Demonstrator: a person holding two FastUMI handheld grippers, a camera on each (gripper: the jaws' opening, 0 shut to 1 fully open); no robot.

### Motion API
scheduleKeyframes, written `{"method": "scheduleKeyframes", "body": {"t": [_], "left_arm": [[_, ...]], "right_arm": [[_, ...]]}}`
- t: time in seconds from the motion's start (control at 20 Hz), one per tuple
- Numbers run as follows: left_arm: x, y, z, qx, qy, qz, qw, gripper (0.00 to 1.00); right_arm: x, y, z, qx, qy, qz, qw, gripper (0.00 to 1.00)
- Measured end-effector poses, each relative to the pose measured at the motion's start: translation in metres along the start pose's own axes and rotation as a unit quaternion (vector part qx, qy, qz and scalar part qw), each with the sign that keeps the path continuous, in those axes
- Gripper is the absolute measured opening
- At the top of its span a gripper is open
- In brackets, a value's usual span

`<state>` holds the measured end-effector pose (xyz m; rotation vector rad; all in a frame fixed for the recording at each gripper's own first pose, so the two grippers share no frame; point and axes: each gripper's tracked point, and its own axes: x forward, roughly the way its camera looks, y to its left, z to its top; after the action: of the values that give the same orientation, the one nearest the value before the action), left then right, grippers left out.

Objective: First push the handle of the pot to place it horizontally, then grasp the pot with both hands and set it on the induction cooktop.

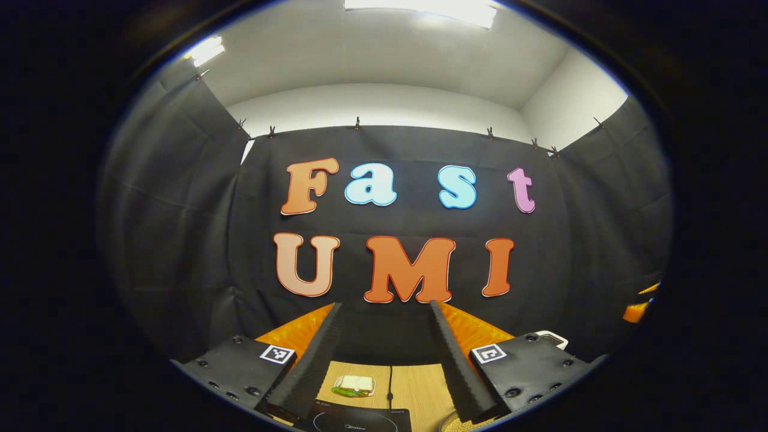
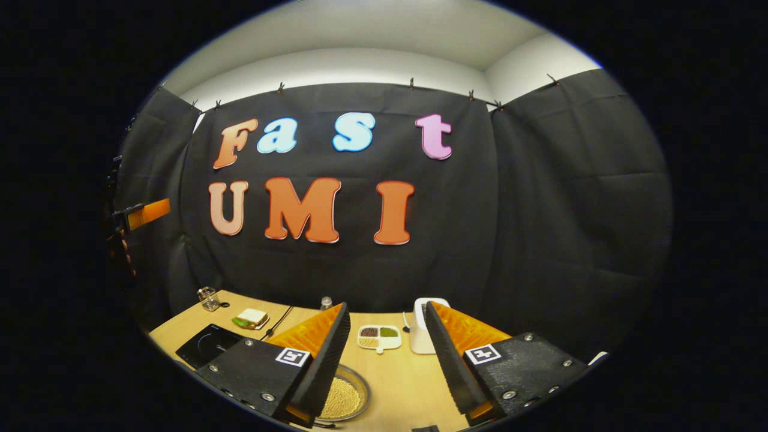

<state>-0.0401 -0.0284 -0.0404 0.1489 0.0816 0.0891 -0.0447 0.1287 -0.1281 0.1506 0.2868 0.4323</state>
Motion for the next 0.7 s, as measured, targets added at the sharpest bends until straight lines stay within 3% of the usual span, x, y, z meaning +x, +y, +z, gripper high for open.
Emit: {"method": "scheduleKeyframes", "body": {"t": [0.2,0.35,0.45,0.55,0.7], "left_arm": [[-0.001,0.011,-0.008,0.022,0.004,-0.005,1.0,0.89],[-0.004,0.023,-0.012,0.036,0.003,-0.001,0.999,0.89],[-0.005,0.031,-0.021,0.039,0.011,0.001,0.999,0.88],[-0.005,0.041,-0.029,0.041,0.023,0.006,0.999,0.87],[-0.002,0.054,-0.041,0.039,0.038,0.01,0.998,0.87]], "right_arm": [[-0.001,0.048,-0.064,0.003,0.087,0.045,0.995,0.49],[-0.009,0.085,-0.126,-0.002,0.182,0.091,0.979,0.2],[-0.014,0.101,-0.165,-0.014,0.239,0.104,0.965,0.07],[-0.02,0.117,-0.193,-0.026,0.284,0.121,0.951,0.0],[-0.034,0.136,-0.225,-0.035,0.337,0.145,0.93,0.0]]}}
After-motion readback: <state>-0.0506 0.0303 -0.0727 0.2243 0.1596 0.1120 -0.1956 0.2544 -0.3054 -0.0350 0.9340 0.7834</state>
